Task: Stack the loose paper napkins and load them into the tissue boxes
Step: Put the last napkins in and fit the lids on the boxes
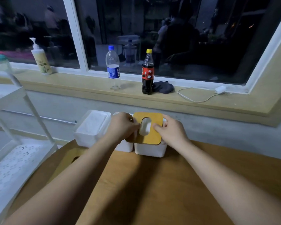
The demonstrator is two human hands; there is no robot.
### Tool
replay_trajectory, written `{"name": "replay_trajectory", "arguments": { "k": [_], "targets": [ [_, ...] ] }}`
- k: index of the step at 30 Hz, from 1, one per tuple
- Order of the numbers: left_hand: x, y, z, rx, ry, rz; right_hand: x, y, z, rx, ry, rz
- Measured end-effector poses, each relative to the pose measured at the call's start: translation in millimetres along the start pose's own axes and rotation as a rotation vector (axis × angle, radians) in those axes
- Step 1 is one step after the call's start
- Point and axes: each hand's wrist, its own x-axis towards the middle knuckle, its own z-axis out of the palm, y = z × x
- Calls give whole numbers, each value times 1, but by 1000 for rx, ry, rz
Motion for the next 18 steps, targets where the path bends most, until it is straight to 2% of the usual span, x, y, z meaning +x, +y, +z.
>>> {"name": "replay_trajectory", "arguments": {
  "k": [9, 18],
  "targets": [
    [7, 8, 36, 125, 19, 62, 14, 39, 10, -132, -32, 50],
    [5, 11, 52, 138, 46, 47, 13, 32, 11, -250, -32, 68]
  ]
}}
